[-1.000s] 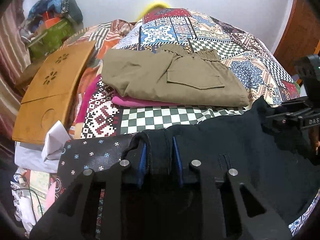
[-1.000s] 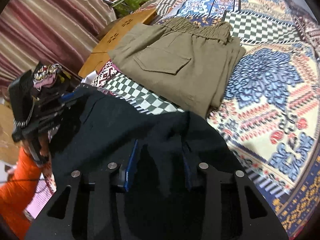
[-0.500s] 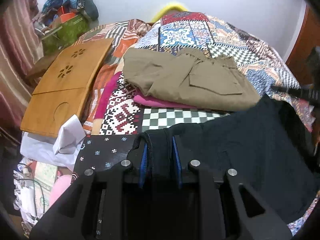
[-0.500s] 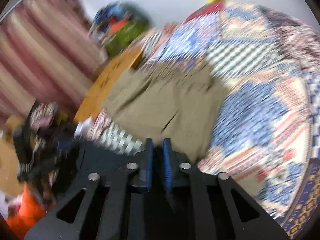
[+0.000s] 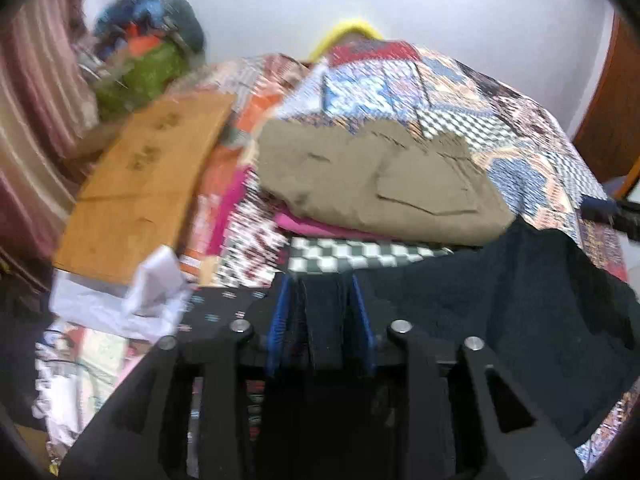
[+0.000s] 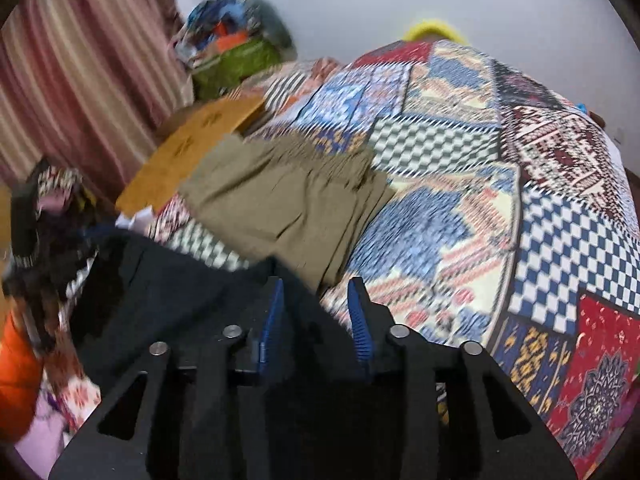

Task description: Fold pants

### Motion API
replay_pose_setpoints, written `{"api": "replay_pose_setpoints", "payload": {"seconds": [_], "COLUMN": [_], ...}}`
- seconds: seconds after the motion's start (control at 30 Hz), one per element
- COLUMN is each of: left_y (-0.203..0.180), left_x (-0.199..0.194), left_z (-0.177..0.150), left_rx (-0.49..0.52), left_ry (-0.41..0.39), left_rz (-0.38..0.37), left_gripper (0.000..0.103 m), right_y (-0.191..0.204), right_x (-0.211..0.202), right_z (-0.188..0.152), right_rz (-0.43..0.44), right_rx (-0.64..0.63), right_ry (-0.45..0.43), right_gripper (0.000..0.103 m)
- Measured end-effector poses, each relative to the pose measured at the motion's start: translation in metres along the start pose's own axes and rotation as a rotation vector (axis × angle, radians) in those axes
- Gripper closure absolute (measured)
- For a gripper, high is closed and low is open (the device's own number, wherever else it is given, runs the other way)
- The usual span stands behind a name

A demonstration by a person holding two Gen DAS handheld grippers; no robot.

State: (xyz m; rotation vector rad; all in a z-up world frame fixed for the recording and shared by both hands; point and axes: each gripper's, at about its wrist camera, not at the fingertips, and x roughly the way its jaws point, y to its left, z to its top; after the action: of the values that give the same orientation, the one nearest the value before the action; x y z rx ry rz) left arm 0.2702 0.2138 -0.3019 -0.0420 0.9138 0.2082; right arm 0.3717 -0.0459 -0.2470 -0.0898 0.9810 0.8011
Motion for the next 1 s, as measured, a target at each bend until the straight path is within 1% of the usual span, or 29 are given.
{"api": "replay_pose_setpoints", "payload": {"seconds": [0.03, 0.1, 0.13, 0.2, 0.27, 0.33, 0.37, 0.4, 0.47, 0.5, 0.57, 0.6, 0.63, 0.67, 0.7, 0.77, 0.87, 0.93, 0.97, 1.0], "left_y": [0.001, 0.004, 0.004, 0.001, -0.005, -0.014, -0.017, -0.018, -0.015, -0.013, -0.007, -0.004, -0.004, -0.004, -0.004, -0.003, 0.000, -0.003, -0.005, -0.006], "left_x": [-0.005, -0.019, -0.023, -0.027, -0.021, -0.004, 0.005, 0.019, 0.038, 0.044, 0.049, 0.050, 0.051, 0.053, 0.054, 0.054, 0.046, 0.033, 0.026, 0.017], "left_z": [0.001, 0.001, 0.001, -0.001, -0.002, -0.005, -0.007, -0.009, -0.014, -0.015, -0.016, -0.014, -0.013, -0.013, -0.012, -0.010, -0.008, -0.006, -0.005, -0.004], "left_rx": [-0.001, -0.014, -0.021, -0.022, -0.016, 0.000, 0.002, -0.006, -0.022, -0.025, -0.045, -0.053, -0.051, -0.047, -0.043, -0.052, -0.064, -0.047, -0.034, -0.025], "left_ry": [-0.014, -0.046, -0.054, -0.046, -0.016, 0.049, 0.075, 0.117, 0.159, 0.165, 0.159, 0.156, 0.154, 0.153, 0.150, 0.154, 0.150, 0.122, 0.109, 0.096], "left_rz": [0.011, -0.003, -0.023, -0.100, -0.137, -0.151, -0.154, -0.158, -0.144, -0.138, -0.151, -0.151, -0.144, -0.134, -0.120, -0.120, -0.111, -0.056, -0.042, -0.047], "left_gripper": [0.055, 0.050, 0.050, 0.050, 0.058, 0.074, 0.076, 0.077, 0.083, 0.088, 0.090, 0.092, 0.094, 0.094, 0.094, 0.094, 0.094, 0.091, 0.091, 0.091], "right_y": [0.004, 0.015, 0.022, 0.034, 0.047, 0.056, 0.058, 0.057, 0.047, 0.039, 0.026, 0.017, 0.011, 0.005, 0.003, 0.006, 0.011, 0.013, 0.014, 0.013], "right_x": [0.002, 0.008, 0.012, 0.020, 0.032, 0.048, 0.054, 0.064, 0.078, 0.083, 0.090, 0.092, 0.093, 0.092, 0.088, 0.074, 0.046, 0.026, 0.013, 0.003], "right_z": [-0.002, -0.004, -0.004, -0.002, -0.001, 0.001, 0.001, 0.001, 0.001, 0.001, 0.002, 0.002, 0.003, 0.003, 0.004, 0.004, 0.000, -0.005, -0.009, -0.012], "right_rz": [0.003, 0.010, 0.019, 0.053, 0.090, 0.107, 0.099, 0.087, 0.053, 0.025, -0.040, -0.060, -0.052, -0.024, -0.021, -0.045, -0.077, -0.102, -0.122, -0.135], "right_rx": [-0.013, -0.054, -0.078, -0.111, -0.137, -0.167, -0.171, -0.165, -0.134, -0.116, -0.107, -0.096, -0.073, -0.035, -0.020, -0.033, -0.060, -0.077, -0.086, -0.088], "right_ry": [0.004, 0.007, 0.007, 0.014, 0.043, 0.087, 0.106, 0.132, 0.165, 0.167, 0.166, 0.164, 0.167, 0.168, 0.159, 0.130, 0.086, 0.063, 0.049, 0.036], "right_gripper": [0.072, 0.072, 0.072, 0.072, 0.072, 0.072, 0.072, 0.072, 0.072, 0.072, 0.072, 0.073, 0.075, 0.075, 0.075, 0.072, 0.072, 0.071, 0.070, 0.068]}}
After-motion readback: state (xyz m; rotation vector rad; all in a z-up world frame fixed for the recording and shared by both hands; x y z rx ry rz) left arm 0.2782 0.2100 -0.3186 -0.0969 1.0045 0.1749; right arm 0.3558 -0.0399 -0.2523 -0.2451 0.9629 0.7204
